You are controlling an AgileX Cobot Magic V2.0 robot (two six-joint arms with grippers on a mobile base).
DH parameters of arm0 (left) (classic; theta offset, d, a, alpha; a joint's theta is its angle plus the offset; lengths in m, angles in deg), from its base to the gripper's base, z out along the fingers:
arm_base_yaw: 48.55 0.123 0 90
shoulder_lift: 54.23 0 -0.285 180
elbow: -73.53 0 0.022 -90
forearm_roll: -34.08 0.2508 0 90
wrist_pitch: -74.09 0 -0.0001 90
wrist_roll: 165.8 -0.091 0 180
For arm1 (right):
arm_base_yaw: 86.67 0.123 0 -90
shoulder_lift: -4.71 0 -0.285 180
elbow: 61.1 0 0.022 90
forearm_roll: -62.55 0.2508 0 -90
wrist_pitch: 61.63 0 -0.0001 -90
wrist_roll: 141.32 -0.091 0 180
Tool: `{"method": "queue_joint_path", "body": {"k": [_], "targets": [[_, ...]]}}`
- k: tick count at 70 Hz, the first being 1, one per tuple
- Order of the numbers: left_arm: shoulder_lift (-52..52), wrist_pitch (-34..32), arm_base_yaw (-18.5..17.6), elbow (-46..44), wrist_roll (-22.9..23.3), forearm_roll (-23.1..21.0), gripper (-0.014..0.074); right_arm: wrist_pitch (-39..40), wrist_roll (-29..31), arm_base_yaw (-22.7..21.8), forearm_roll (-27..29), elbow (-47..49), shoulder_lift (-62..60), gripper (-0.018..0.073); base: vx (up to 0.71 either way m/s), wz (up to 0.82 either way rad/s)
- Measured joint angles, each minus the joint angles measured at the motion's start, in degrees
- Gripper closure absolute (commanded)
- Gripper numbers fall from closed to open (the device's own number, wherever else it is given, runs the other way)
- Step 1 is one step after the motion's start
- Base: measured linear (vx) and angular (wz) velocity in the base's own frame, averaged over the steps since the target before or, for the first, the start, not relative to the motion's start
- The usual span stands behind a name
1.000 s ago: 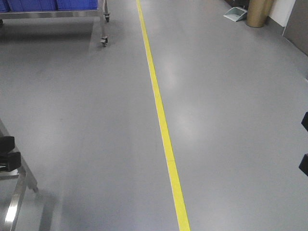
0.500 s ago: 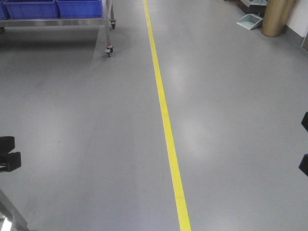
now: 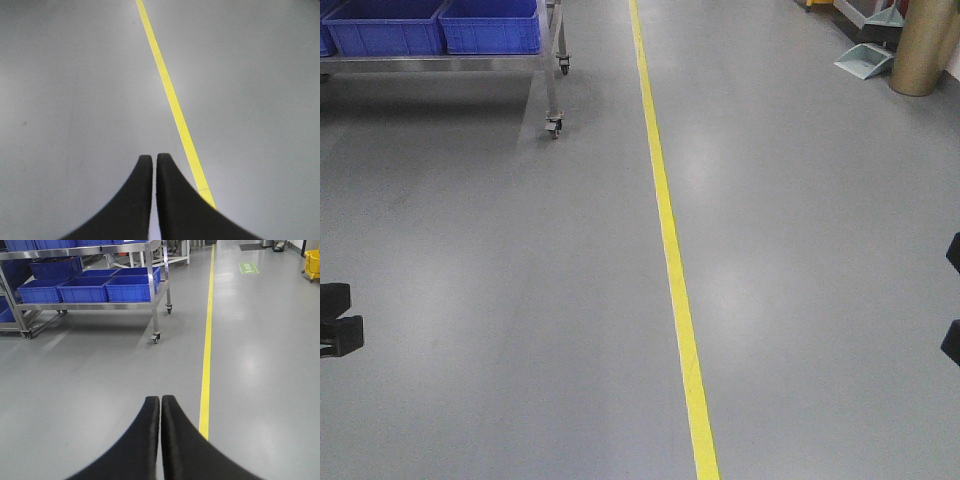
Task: Move and align brake pads A on conveyor
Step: 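Drive forward along the yellow floor line past the shelves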
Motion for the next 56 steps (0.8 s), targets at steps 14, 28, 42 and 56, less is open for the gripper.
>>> {"method": "queue_joint_path", "body": {"k": [14,28,42,56], "targets": [[0.0,0.0,0.0,0.0,0.0,0.0,0.0604,0.0,0.0,0.0,0.0,0.0,0.0,0.0568,0.35,0.04],[0.0,0.0,0.0,0.0,0.0,0.0,0.0604,0.0,0.0,0.0,0.0,0.0,0.0,0.0568,0.31,0.00],[0.0,0.0,0.0,0.0,0.0,0.0,0.0604,0.0,0.0,0.0,0.0,0.0,0.0,0.0568,0.24,0.00],[0.0,0.0,0.0,0.0,0.0,0.0,0.0604,0.0,0.0,0.0,0.0,0.0,0.0,0.0568,0.16,0.06]]}}
